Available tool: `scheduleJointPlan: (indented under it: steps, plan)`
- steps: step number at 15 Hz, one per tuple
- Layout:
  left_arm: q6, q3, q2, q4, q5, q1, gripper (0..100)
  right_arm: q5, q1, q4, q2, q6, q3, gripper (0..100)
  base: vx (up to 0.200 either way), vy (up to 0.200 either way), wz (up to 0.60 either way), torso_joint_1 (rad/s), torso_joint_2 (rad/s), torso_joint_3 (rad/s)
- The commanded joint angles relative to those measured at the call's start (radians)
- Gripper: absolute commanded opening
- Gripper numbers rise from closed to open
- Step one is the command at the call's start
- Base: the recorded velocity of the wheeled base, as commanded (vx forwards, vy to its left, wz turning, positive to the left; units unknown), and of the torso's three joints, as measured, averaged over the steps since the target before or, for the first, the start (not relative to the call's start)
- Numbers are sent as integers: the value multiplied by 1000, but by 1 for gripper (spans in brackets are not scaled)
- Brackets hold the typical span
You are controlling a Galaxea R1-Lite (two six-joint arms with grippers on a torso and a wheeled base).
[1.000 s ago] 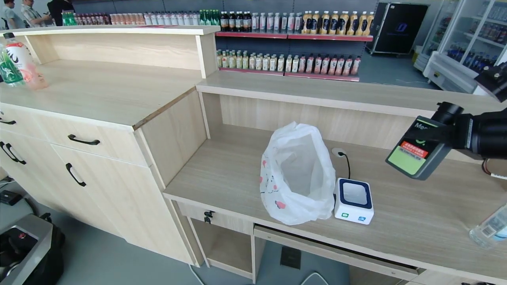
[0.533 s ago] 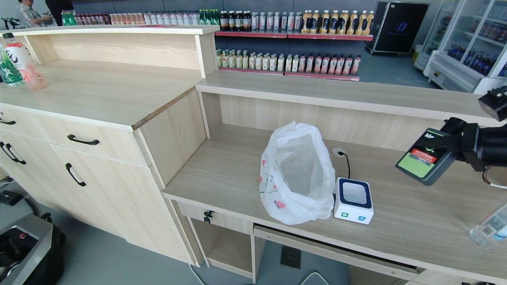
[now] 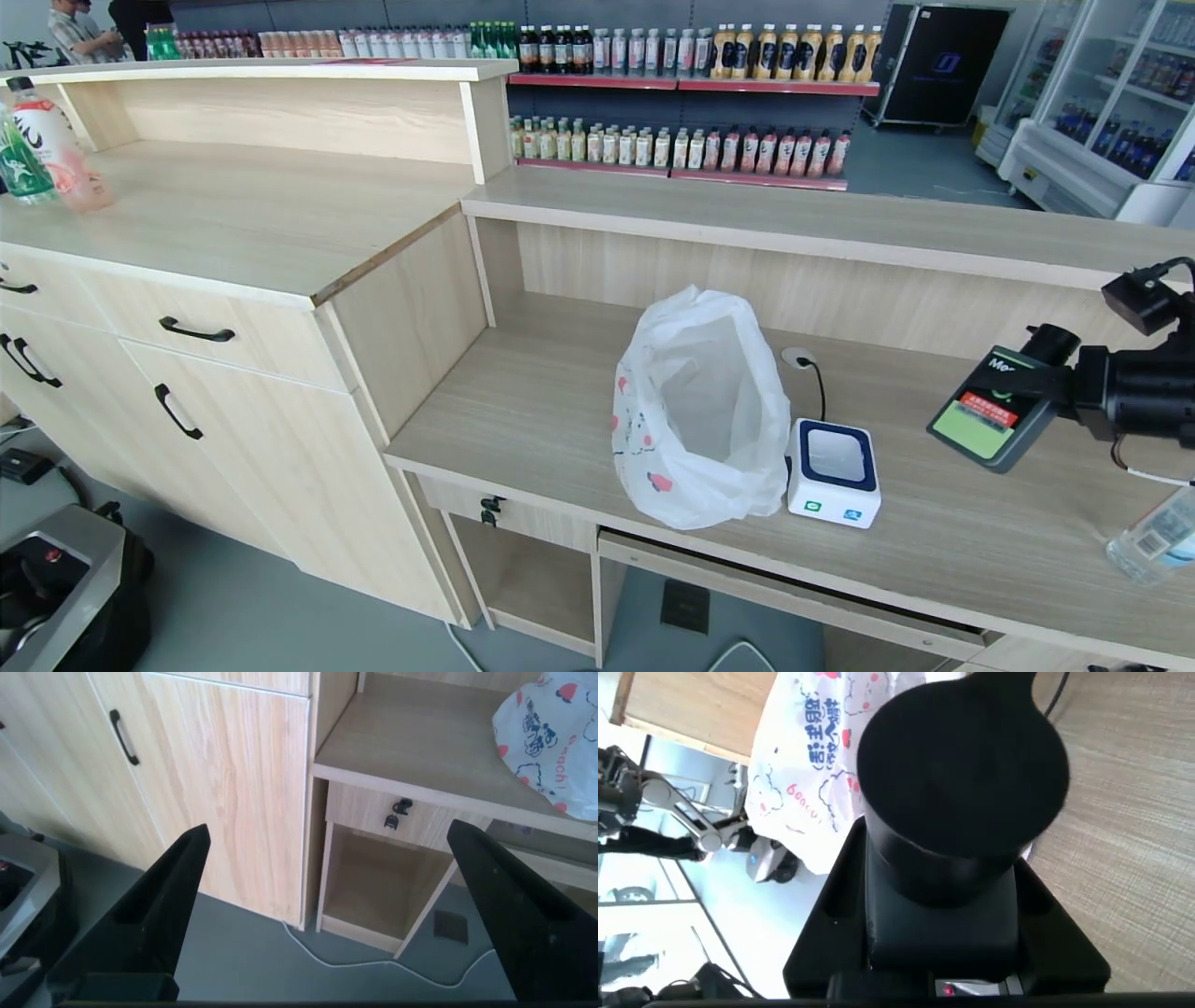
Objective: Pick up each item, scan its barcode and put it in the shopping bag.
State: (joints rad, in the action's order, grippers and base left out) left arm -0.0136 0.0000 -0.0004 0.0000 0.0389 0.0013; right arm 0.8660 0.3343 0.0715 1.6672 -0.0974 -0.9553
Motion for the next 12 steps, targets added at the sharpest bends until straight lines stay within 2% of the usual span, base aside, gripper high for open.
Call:
scheduleJointPlan:
  steps: [1, 8, 12]
  plan:
    - [0, 0, 0, 0, -1, 0, 100, 1, 2, 5, 42, 28, 29, 0, 0, 0, 0, 0, 0, 0]
    - [0, 0, 0, 0, 1, 0, 100, 24, 2, 74, 78, 45, 43, 0, 0, 0, 0, 0, 0, 0]
    - [0, 0, 0, 0, -1, 2, 100, 42, -4, 85, 121, 73, 7, 0, 0, 0, 0, 0, 0, 0]
